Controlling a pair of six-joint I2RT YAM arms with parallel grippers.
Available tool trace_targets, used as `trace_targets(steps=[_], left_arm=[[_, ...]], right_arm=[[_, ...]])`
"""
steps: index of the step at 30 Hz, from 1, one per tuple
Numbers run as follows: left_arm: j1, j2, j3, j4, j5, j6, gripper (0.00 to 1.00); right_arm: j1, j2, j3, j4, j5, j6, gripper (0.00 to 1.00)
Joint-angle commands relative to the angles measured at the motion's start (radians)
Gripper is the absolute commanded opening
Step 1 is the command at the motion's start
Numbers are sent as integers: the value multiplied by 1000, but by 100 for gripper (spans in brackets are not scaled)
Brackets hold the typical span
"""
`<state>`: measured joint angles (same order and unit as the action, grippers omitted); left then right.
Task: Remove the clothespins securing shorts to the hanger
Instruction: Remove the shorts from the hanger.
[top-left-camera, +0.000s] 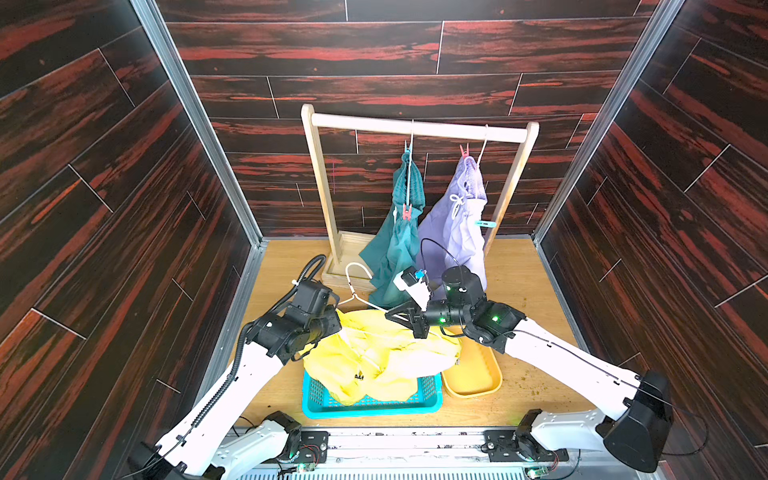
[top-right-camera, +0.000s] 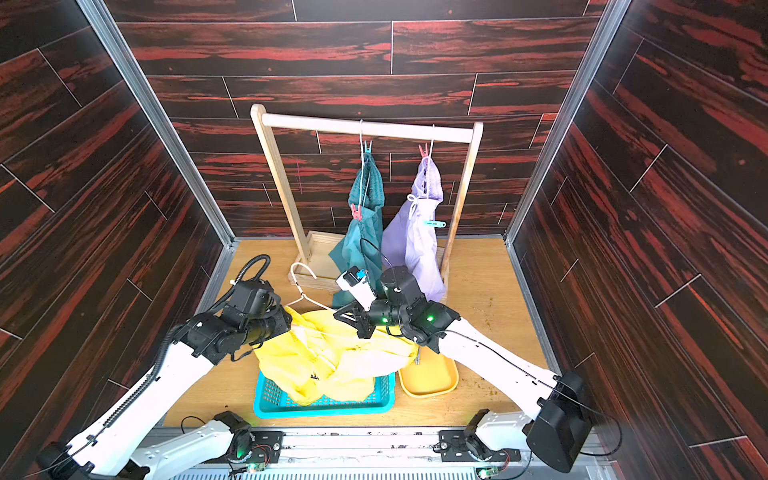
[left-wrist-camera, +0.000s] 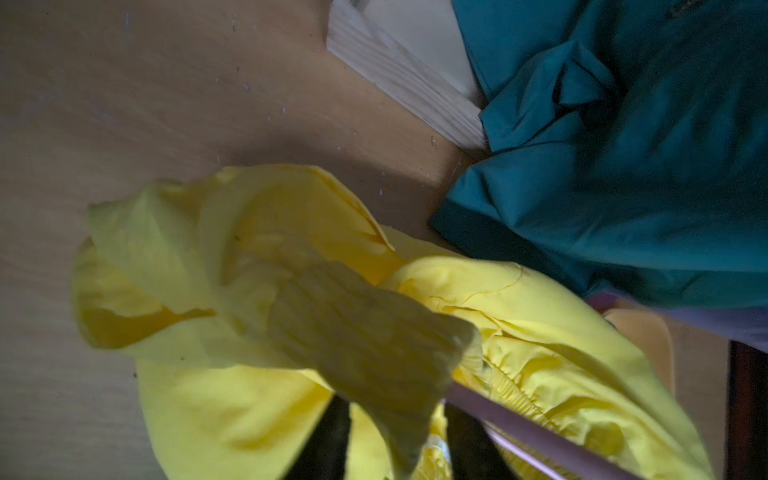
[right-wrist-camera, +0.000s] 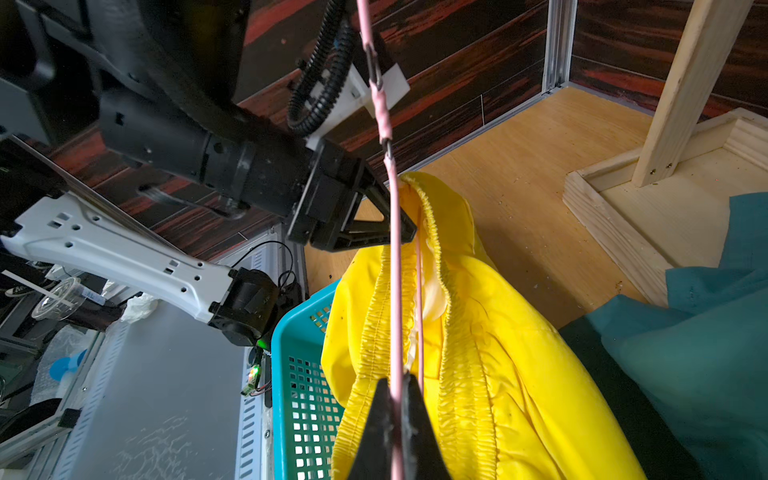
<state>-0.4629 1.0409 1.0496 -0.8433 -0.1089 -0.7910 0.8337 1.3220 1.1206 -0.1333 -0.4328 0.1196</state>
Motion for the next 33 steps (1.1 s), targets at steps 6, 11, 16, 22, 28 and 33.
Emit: trace_targets(steps=[6, 11, 16, 22, 28, 33], left_arm=[[3, -54, -13, 9, -47, -35, 0], [3, -142, -19, 27, -114, -20, 0], [3, -217, -25, 52, -152, -5, 0], [3, -344, -48, 162, -137, 22, 0], [3, -549, -171, 407, -153, 47, 0], [3, -640, -231, 665, 34, 115, 0]], right_arm=[[2, -67, 20, -31, -8, -6, 0], [2, -162, 8, -127, 57, -8, 0], [1, -306, -4, -257, 142, -31, 0], [-3, -511, -42, -332, 294, -15, 0], [-4, -581, -56, -340, 412, 6, 0], [-4, -532, -97, -288, 504, 22, 0]])
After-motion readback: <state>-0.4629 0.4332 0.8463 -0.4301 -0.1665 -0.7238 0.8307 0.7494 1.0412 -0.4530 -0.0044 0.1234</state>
